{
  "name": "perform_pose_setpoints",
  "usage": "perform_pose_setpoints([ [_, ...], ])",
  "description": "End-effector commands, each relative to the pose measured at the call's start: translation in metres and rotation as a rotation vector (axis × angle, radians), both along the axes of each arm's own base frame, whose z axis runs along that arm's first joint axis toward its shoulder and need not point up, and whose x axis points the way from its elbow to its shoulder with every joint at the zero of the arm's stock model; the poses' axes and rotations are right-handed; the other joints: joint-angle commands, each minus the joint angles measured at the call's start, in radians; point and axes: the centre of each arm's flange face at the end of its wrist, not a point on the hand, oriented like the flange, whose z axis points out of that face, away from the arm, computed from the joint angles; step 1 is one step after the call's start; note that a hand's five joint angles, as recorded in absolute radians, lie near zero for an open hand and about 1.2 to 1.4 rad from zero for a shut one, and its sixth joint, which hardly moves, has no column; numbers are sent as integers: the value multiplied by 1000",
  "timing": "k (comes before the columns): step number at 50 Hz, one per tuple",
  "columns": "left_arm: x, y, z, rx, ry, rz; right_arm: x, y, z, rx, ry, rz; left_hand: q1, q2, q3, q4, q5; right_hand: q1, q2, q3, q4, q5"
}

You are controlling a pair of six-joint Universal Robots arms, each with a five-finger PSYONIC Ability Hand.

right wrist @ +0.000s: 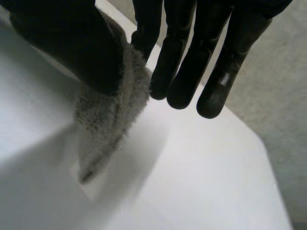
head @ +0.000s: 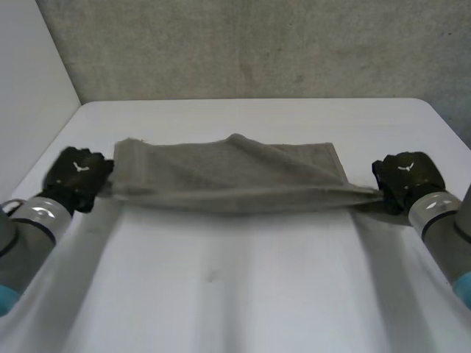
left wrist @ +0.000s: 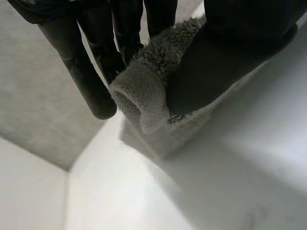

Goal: Fold the towel.

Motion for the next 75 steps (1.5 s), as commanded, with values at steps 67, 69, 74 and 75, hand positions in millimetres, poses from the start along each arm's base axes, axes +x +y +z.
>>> perform_pose_setpoints([
  [67, -40, -74, 102, -251, 390, 157, 33, -61, 128, -728, 189, -16, 245, 181, 187, 183, 205, 432, 217, 211, 202, 221],
  [69, -40, -75, 83, -218, 380, 156, 34, -58, 111, -685, 202, 7, 245, 181, 187, 183, 205, 432, 217, 211, 202, 221],
  [74, -41, -69, 34, -137, 350, 145, 37, -48, 49, -531, 238, 111, 245, 181, 187, 183, 205, 432, 217, 211, 202, 221],
  [75, -41, -66, 19, -109, 338, 138, 38, -44, 30, -480, 245, 141, 245, 181, 187, 183, 205, 432, 217, 211, 202, 221],
])
